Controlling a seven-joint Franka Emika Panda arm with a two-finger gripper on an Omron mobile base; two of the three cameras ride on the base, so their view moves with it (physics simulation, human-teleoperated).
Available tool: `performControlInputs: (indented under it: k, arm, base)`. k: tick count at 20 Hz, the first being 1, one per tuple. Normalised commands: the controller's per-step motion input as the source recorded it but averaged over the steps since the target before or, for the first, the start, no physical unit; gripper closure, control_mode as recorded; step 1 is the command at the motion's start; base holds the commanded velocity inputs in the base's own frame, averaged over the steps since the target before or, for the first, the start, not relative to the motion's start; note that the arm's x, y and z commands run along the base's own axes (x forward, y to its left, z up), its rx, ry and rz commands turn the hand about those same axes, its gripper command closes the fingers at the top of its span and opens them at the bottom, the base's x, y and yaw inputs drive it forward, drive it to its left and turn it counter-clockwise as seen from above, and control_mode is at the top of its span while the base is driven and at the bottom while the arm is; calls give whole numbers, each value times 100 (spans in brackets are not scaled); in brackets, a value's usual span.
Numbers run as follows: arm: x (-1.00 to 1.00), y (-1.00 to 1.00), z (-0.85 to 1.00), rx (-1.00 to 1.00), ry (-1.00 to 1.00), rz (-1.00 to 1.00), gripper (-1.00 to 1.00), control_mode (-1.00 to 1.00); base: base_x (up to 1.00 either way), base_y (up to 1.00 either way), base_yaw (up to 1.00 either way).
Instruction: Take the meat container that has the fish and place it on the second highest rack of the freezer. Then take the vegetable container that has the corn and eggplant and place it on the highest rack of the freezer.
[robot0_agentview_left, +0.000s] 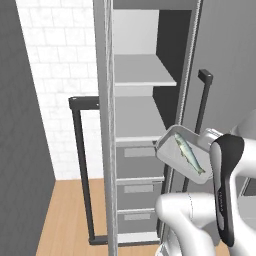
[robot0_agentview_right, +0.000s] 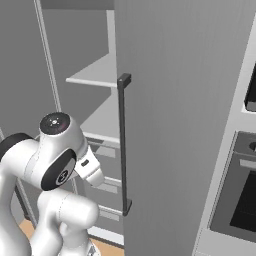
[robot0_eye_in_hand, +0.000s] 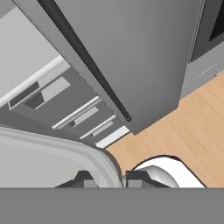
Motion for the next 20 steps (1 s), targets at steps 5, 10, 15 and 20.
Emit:
performControlInputs:
  k: [5, 10, 15, 20]
  arm:
    - [0, 0, 0, 0, 0, 0, 100, 100]
    - [7, 0, -5, 2, -4, 0, 100, -100]
    - [36, 8, -9, 1, -6, -1, 100, -100]
    - [53, 26, -10, 6, -8, -9, 100, -100]
  base:
    - [0, 0, 0]
    - [0, 0, 0]
    - [0, 0, 0]
    - [0, 0, 0]
